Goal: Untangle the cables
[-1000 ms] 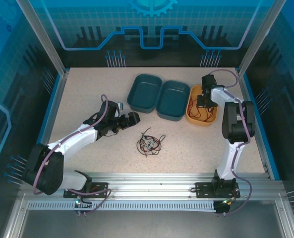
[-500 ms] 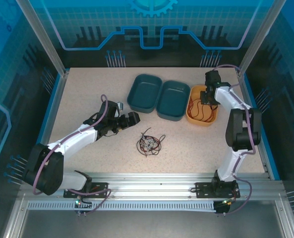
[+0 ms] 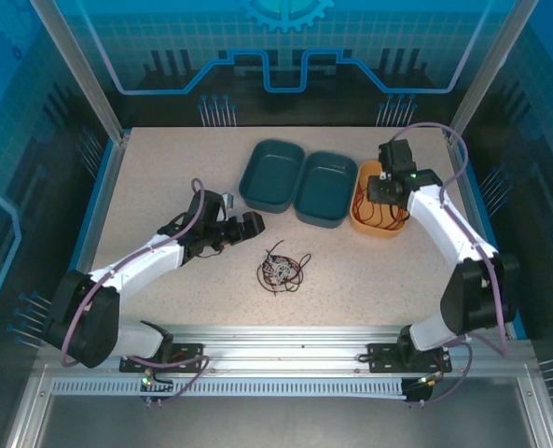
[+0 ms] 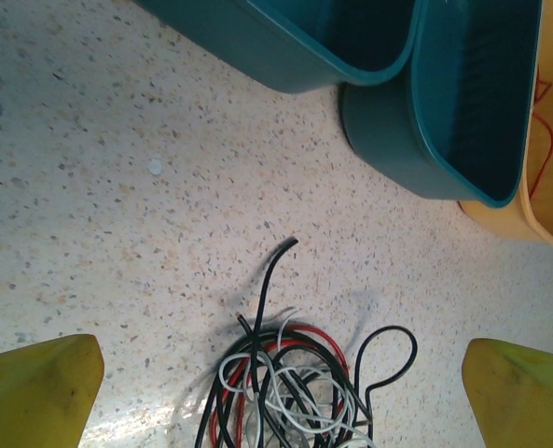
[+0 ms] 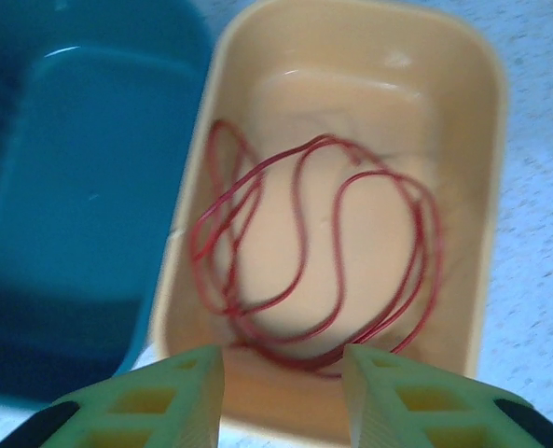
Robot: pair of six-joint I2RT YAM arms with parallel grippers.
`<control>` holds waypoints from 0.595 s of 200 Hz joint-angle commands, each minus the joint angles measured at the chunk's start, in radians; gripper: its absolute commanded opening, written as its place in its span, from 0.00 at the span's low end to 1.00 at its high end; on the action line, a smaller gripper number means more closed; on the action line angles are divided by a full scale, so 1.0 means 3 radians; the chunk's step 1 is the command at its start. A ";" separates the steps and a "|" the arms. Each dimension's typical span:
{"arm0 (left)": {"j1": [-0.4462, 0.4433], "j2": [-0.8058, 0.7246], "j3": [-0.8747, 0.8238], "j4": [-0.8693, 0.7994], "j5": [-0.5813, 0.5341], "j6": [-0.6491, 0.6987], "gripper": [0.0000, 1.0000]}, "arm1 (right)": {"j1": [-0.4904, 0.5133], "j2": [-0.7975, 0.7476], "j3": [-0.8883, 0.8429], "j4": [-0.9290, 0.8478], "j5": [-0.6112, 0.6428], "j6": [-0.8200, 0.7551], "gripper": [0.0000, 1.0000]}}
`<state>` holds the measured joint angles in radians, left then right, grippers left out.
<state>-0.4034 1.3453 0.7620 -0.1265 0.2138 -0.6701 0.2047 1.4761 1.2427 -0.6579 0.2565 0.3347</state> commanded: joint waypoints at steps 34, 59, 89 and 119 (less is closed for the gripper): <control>-0.0408 0.0107 0.0162 -0.0408 -0.0238 0.0344 0.96 | 0.0956 -0.0601 -0.0683 -0.0020 -0.0295 0.0900 0.40; -0.0530 0.0240 0.0197 -0.0529 -0.0241 0.0392 0.95 | 0.1385 -0.0625 -0.0904 0.0031 -0.0293 0.1306 0.40; -0.0628 0.0386 0.0189 -0.0519 -0.0175 0.0379 0.94 | 0.1787 -0.0489 -0.1051 0.0100 -0.0299 0.1730 0.40; -0.0650 0.0519 0.0169 -0.0407 -0.0106 0.0321 0.91 | 0.1962 -0.0207 -0.1061 0.0195 -0.0321 0.1917 0.40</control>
<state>-0.5915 1.4727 0.7959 -0.2497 0.1623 -0.5766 0.7639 1.3506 0.9344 -0.6315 0.1699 0.8017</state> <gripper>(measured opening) 0.920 0.399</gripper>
